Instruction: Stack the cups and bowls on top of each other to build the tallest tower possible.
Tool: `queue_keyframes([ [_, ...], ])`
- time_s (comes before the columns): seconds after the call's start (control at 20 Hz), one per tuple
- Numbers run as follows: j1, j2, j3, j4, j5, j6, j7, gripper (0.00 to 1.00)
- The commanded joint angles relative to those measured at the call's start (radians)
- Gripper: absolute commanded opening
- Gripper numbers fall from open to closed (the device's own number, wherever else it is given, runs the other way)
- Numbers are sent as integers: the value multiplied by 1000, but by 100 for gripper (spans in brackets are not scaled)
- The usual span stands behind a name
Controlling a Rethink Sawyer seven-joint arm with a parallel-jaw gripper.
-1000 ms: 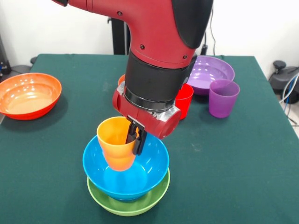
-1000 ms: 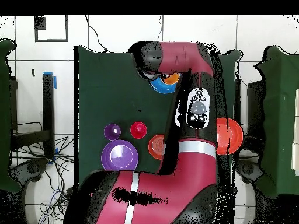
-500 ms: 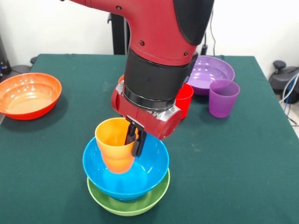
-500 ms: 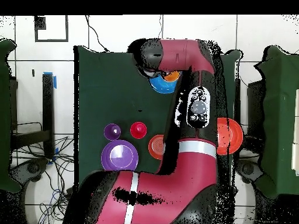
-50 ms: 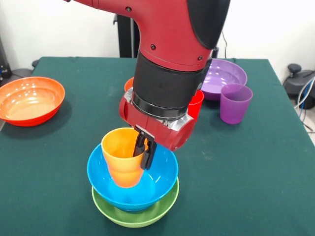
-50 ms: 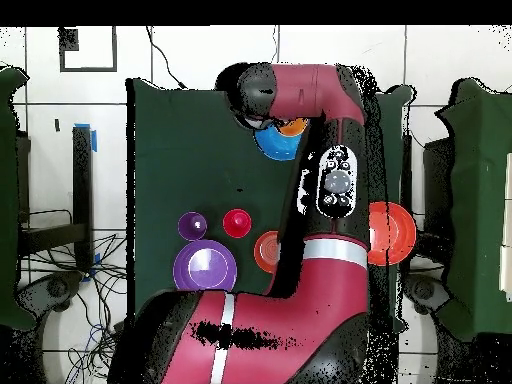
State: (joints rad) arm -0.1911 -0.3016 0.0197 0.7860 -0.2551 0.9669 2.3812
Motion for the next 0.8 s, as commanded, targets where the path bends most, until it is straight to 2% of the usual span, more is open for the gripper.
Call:
queue_keyframes([
  [0.05,33,44,63,-23,-10,57,-76,0],
  [0.8,37,45,63,-22,1,88,-91,0],
])
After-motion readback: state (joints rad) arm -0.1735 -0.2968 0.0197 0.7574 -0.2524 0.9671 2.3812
